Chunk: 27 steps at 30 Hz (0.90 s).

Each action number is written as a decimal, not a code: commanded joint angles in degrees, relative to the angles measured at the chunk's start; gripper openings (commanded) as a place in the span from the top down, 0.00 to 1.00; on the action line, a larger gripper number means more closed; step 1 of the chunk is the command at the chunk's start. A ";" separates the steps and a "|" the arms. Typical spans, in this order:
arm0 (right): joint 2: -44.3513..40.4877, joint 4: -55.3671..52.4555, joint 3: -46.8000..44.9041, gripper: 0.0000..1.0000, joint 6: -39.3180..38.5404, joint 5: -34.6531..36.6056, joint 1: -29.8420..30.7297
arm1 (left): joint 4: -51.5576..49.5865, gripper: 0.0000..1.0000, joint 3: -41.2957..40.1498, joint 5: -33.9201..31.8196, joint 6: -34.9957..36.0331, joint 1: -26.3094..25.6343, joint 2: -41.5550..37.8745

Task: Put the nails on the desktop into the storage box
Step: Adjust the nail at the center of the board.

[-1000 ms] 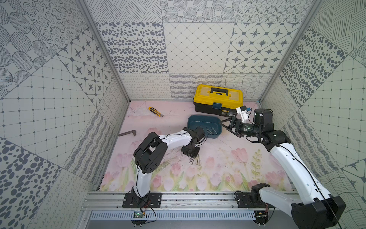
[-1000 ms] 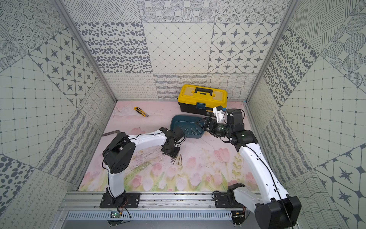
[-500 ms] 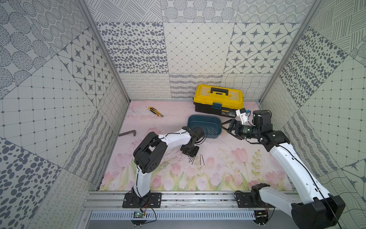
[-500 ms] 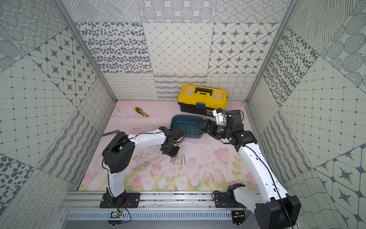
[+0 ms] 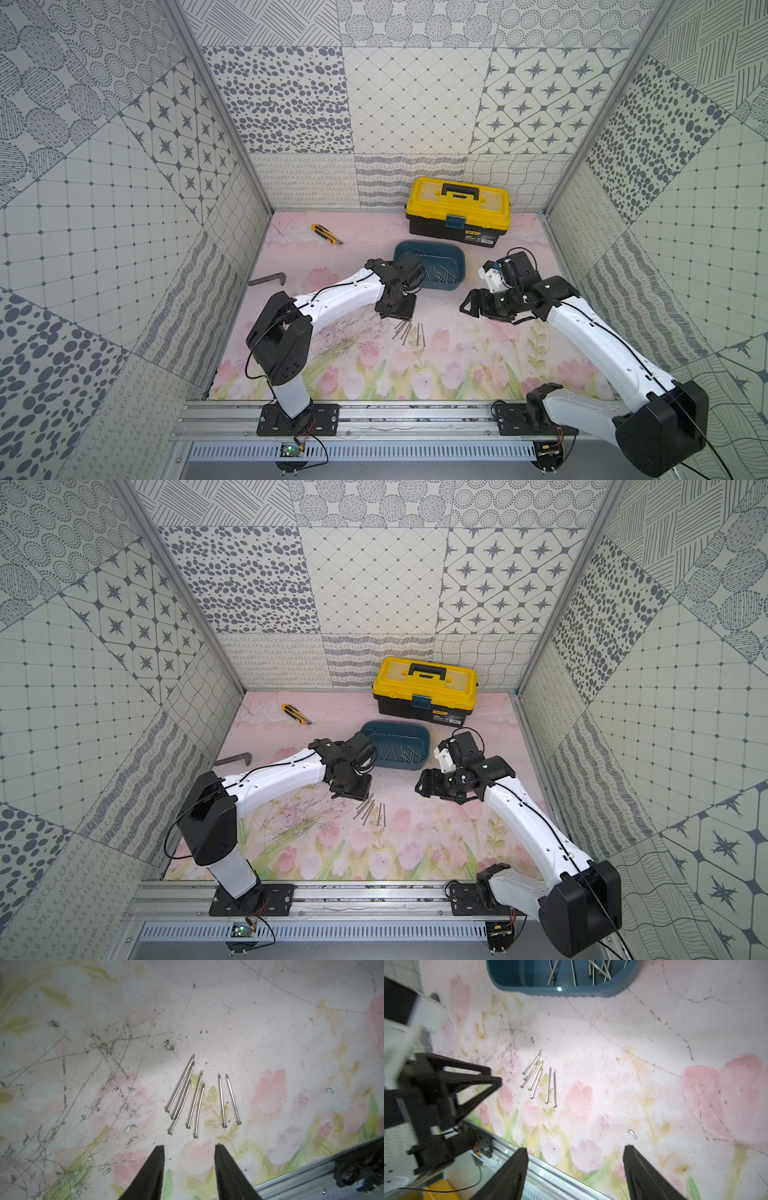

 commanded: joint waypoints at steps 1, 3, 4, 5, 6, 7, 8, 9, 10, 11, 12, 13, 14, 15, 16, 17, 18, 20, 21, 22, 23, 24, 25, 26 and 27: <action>2.76 2.85 -2.63 0.30 2.00 6.25 5.31 | -0.51 0.54 -3.70 4.39 -10.36 2.31 -6.12; 4.56 4.87 -4.14 0.35 4.04 7.47 8.57 | -0.39 0.53 -5.19 4.69 -10.99 2.94 -9.02; 5.38 5.88 -4.65 0.37 5.11 7.90 9.65 | -0.46 0.52 -5.77 4.80 -11.03 3.25 -10.24; 6.31 6.71 -4.82 0.39 5.85 8.15 10.63 | -0.53 0.52 -6.49 4.88 -10.94 3.48 -11.18; 7.13 7.74 -4.74 0.40 6.62 8.24 11.29 | -0.73 0.51 -7.10 5.17 -10.83 3.74 -12.20; 8.09 8.27 -4.48 0.41 7.31 8.78 12.34 | -0.92 0.50 -7.72 5.38 -10.73 4.05 -13.01; 9.16 8.53 -3.87 0.41 7.91 9.38 13.51 | -1.05 0.50 -8.35 5.72 -10.69 4.38 -13.59; 10.33 8.59 -3.23 0.41 8.18 10.33 14.68 | -1.04 0.50 -9.02 6.17 -10.75 4.68 -14.07; 11.50 8.68 -2.49 0.42 8.32 11.15 16.12 | -0.79 0.50 -9.63 6.57 -10.94 4.90 -14.70; 12.75 8.78 -1.69 0.42 8.27 12.19 17.37 | -0.45 0.49 -10.54 6.75 -11.21 5.02 -15.36; 14.18 8.98 -0.78 0.42 8.35 12.86 18.55 | -0.05 0.49 -11.58 6.89 -11.67 5.10 -16.11; 15.65 9.09 -0.11 0.42 8.40 13.40 19.64 | 0.37 0.49 -12.54 7.00 -12.30 5.12 -16.91; 17.05 9.23 0.72 0.42 8.42 13.90 20.83 | 0.97 0.49 -13.68 7.01 -13.08 5.17 -18.09; 18.43 9.22 1.65 0.43 8.34 14.52 21.87 | 1.57 0.49 -14.75 7.18 -13.80 5.11 -19.26; 19.83 9.26 2.74 0.43 8.22 15.13 22.86 | 2.11 0.49 -16.02 7.28 -14.41 5.17 -20.39; 21.03 9.21 3.91 0.44 7.98 15.79 23.65 | 2.34 0.49 -16.99 7.39 -14.79 5.23 -21.39; 22.52 9.27 5.08 0.45 7.95 16.81 24.57 | 2.06 0.48 -17.87 7.41 -15.10 5.34 -22.72; 24.79 9.22 6.20 0.46 8.11 17.31 25.36 | 1.22 0.48 -18.57 7.15 -15.25 5.44 -24.23; 25.78 9.25 6.91 0.47 8.16 17.52 25.42 | 0.79 0.48 -18.88 7.04 -15.27 5.47 -25.01; 26.63 9.25 7.27 0.48 8.17 17.61 25.52 | 0.47 0.48 -19.16 6.90 -15.40 5.55 -25.68; 27.55 9.27 7.88 0.49 8.00 17.91 25.63 | 0.20 0.48 -19.31 6.79 -15.46 5.56 -26.32; 28.43 9.27 8.68 0.50 7.82 18.20 25.81 | -0.06 0.48 -19.68 6.73 -15.61 5.56 -26.94; 29.24 9.26 9.26 0.50 7.60 18.57 25.86 | -0.23 0.47 -20.00 6.75 -15.74 5.63 -27.44; 29.88 9.26 9.73 0.50 7.60 18.79 25.87 | -0.30 0.47 -20.33 6.76 -15.87 5.65 -27.95; 30.54 9.23 10.06 0.51 7.60 18.88 25.88 | -0.41 0.47 -20.64 6.83 -16.00 5.73 -28.37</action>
